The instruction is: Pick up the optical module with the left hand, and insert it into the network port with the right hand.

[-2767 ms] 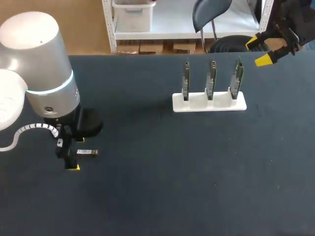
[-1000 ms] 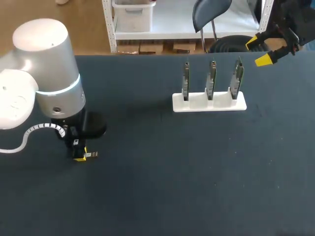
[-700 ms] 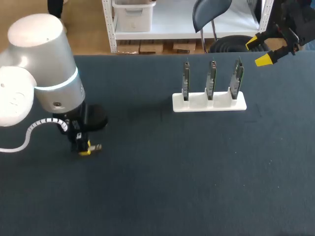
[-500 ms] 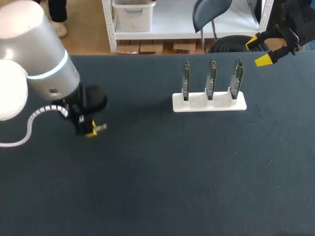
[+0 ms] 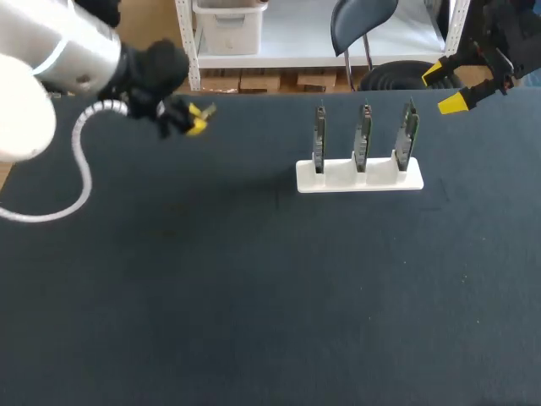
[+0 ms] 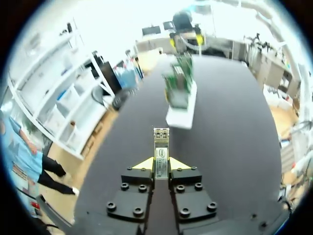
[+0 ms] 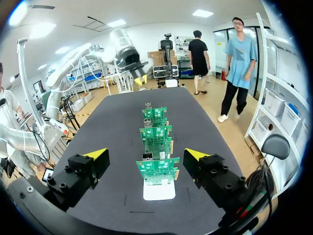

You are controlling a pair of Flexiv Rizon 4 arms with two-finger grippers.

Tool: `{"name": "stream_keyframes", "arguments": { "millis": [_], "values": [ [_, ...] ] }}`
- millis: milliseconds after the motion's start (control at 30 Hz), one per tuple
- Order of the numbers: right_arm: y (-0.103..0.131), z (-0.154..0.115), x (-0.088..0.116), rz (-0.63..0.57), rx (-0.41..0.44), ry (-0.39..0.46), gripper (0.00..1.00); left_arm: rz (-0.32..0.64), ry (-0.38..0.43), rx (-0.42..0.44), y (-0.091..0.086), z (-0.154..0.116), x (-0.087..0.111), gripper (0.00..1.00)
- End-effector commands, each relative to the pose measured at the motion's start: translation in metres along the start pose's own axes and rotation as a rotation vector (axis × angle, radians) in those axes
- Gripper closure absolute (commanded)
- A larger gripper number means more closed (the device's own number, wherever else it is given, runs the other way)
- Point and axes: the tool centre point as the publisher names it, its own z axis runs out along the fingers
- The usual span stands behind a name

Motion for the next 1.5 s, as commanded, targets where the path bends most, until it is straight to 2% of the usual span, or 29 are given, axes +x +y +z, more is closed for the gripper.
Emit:
{"name": "stream_keyframes", "arguments": {
  "millis": [33,167,300,567,800,933,1100,1267,1500],
  "values": [
    [0.004,0.001,0.000,-0.002,0.010,0.000,0.00,0.009,-0.254,-0.027,0.031,0.015,-0.043,1.00],
    [0.004,0.001,0.000,-0.002,0.010,0.000,0.00,0.033,-0.363,-0.015,0.044,0.021,-0.087,1.00],
    [0.004,0.001,0.000,-0.002,0.010,0.000,0.00,0.054,-0.447,0.008,0.047,0.030,-0.122,1.00],
    [0.004,0.001,0.000,-0.002,0.010,0.000,0.00,0.020,-0.617,0.108,0.035,0.056,-0.179,1.00],
    [0.004,0.001,0.000,-0.002,0.010,0.000,0.00,0.046,-0.713,0.172,0.020,0.075,-0.229,1.00],
    [0.004,0.001,0.000,-0.002,0.010,0.000,0.00,0.049,-0.761,0.201,0.016,0.082,-0.250,1.00],
    [0.004,0.001,0.000,-0.002,0.010,0.000,0.00,0.072,-0.776,0.230,0.008,0.094,-0.269,1.00],
    [0.004,0.001,0.000,-0.002,0.010,0.000,0.00,0.077,-0.789,0.256,-0.003,0.105,-0.280,1.00],
    [0.004,0.001,0.000,-0.002,0.010,0.000,0.00,0.031,-0.806,0.271,-0.017,0.120,-0.293,1.00]
  ]
}}
